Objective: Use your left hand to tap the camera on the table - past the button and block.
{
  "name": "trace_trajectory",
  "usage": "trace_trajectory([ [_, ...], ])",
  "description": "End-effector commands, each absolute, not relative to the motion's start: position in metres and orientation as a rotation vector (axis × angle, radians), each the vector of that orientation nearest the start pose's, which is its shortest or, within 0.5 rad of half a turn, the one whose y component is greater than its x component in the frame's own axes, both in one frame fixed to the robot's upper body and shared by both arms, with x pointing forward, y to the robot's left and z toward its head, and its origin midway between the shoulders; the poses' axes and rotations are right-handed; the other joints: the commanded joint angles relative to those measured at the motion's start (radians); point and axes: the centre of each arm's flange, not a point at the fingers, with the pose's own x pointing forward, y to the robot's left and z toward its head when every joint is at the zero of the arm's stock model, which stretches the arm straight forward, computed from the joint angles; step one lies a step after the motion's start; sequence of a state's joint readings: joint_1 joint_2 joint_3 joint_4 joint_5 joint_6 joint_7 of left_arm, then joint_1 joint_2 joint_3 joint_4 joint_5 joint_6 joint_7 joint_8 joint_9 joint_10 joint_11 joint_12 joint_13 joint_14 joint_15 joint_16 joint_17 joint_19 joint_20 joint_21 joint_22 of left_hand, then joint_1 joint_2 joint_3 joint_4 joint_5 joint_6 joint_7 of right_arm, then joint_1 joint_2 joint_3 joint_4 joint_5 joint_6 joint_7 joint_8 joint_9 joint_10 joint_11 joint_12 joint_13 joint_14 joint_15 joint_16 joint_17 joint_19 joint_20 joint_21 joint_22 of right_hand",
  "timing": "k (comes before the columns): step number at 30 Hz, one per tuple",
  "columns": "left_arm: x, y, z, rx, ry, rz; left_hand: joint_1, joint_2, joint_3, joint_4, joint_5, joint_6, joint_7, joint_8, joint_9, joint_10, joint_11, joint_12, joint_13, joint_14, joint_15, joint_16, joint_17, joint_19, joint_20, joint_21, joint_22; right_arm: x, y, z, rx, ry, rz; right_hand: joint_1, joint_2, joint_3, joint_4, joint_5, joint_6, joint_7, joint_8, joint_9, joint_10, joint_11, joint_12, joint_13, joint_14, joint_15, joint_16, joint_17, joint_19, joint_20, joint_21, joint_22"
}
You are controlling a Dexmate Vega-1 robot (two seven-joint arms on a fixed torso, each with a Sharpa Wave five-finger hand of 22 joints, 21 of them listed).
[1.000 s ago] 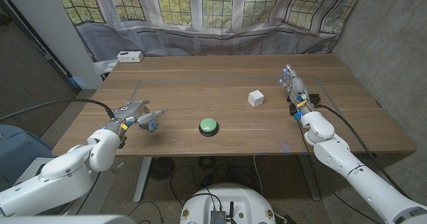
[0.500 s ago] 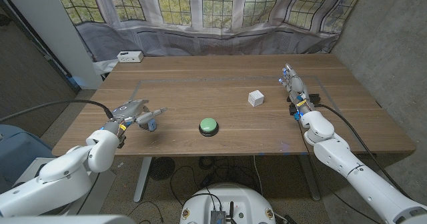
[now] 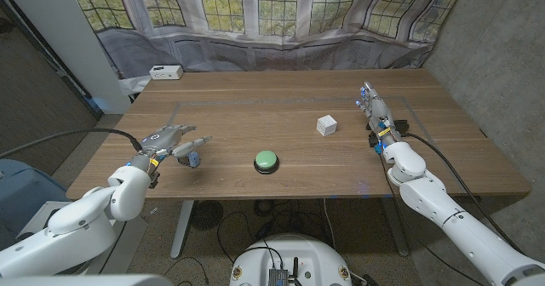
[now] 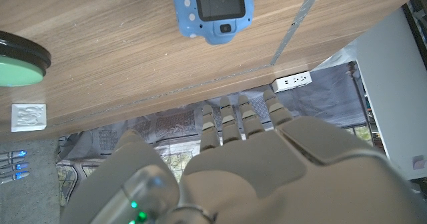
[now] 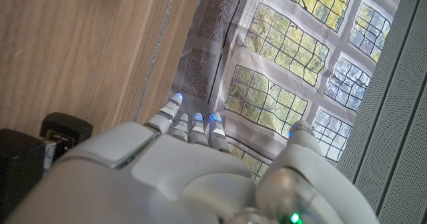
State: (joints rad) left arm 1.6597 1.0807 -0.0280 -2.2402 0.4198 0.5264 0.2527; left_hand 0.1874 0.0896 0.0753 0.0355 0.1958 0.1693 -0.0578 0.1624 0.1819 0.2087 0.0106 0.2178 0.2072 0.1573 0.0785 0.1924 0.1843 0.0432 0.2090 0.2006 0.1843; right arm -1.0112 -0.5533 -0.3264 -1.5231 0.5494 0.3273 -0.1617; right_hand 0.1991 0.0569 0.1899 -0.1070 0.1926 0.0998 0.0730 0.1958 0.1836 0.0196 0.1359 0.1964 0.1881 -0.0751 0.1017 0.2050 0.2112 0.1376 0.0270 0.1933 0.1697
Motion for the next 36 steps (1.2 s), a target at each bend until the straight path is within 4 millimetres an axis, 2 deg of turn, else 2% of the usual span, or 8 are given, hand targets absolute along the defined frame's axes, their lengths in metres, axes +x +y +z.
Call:
trace_trajectory([
  [1, 0.456, 0.357, -0.064, 1.377, -0.387, 0.319, 0.009, -0.001, 0.006, -0.005, 0.0, -0.018, -0.001, 0.008, 0.002, -0.01, 0.001, -0.002, 0.004, 0.008, 0.001, 0.001, 0.002, 0.007, 0.003, 0.007, 0.001, 0.604, -0.284, -0.041, 0.01, -0.675, 0.104, -0.004, 0.004, 0.001, -0.008, -0.003, 0.006, -0.004, -0.002, 0.004, 0.005, 0.002, 0.003, 0.003, 0.007, 0.006, 0.002, 0.004, 0.006, 0.008, 0.002, 0.004],
  [14, 0.455, 0.36, -0.058, 1.302, -0.433, 0.326, 0.01, 0.0, 0.007, -0.006, -0.001, 0.024, 0.012, 0.031, 0.002, -0.009, -0.007, 0.0, 0.005, 0.004, -0.01, 0.0, 0.002, 0.01, 0.003, 0.007, 0.001, 0.6, -0.282, -0.038, 0.004, -0.69, 0.106, -0.004, 0.003, 0.001, -0.008, -0.003, 0.006, -0.004, -0.002, 0.004, 0.005, 0.001, 0.003, 0.003, 0.007, 0.004, 0.002, 0.004, 0.007, 0.007, 0.002, 0.004],
  [18, 0.455, 0.36, -0.053, 1.262, -0.448, 0.334, 0.01, 0.0, 0.007, -0.006, 0.0, 0.033, 0.02, 0.034, 0.001, -0.012, 0.001, 0.0, 0.005, 0.002, -0.008, -0.001, 0.002, 0.012, 0.003, 0.007, 0.001, 0.599, -0.283, -0.039, 0.007, -0.69, 0.108, -0.004, 0.003, 0.001, -0.008, -0.004, 0.006, -0.005, -0.002, 0.004, 0.005, 0.0, 0.003, 0.003, 0.006, 0.004, 0.001, 0.004, 0.007, 0.007, 0.002, 0.004],
  [31, 0.472, 0.354, -0.045, 1.08, -0.52, 0.264, 0.008, 0.003, 0.008, -0.005, 0.0, 0.06, 0.038, 0.041, 0.001, -0.005, 0.005, 0.004, 0.004, 0.004, -0.001, 0.001, 0.001, 0.016, 0.002, 0.007, 0.001, 0.595, -0.29, -0.043, 0.023, -0.703, 0.099, -0.003, 0.004, 0.002, -0.009, -0.003, 0.015, -0.009, 0.001, 0.004, 0.015, 0.0, 0.007, 0.003, 0.013, 0.003, 0.004, 0.003, 0.014, 0.006, 0.004, 0.004],
  [36, 0.478, 0.35, -0.041, 1.025, -0.544, 0.234, 0.007, 0.004, 0.008, -0.004, 0.0, 0.073, 0.044, 0.044, 0.001, 0.003, -0.005, 0.007, 0.004, 0.01, -0.001, 0.003, 0.001, 0.021, 0.002, 0.009, 0.001, 0.595, -0.293, -0.044, 0.031, -0.704, 0.096, -0.003, 0.004, 0.002, -0.009, -0.003, 0.018, -0.008, 0.002, 0.004, 0.018, 0.001, 0.007, 0.003, 0.015, 0.003, 0.004, 0.003, 0.016, 0.004, 0.005, 0.004],
])
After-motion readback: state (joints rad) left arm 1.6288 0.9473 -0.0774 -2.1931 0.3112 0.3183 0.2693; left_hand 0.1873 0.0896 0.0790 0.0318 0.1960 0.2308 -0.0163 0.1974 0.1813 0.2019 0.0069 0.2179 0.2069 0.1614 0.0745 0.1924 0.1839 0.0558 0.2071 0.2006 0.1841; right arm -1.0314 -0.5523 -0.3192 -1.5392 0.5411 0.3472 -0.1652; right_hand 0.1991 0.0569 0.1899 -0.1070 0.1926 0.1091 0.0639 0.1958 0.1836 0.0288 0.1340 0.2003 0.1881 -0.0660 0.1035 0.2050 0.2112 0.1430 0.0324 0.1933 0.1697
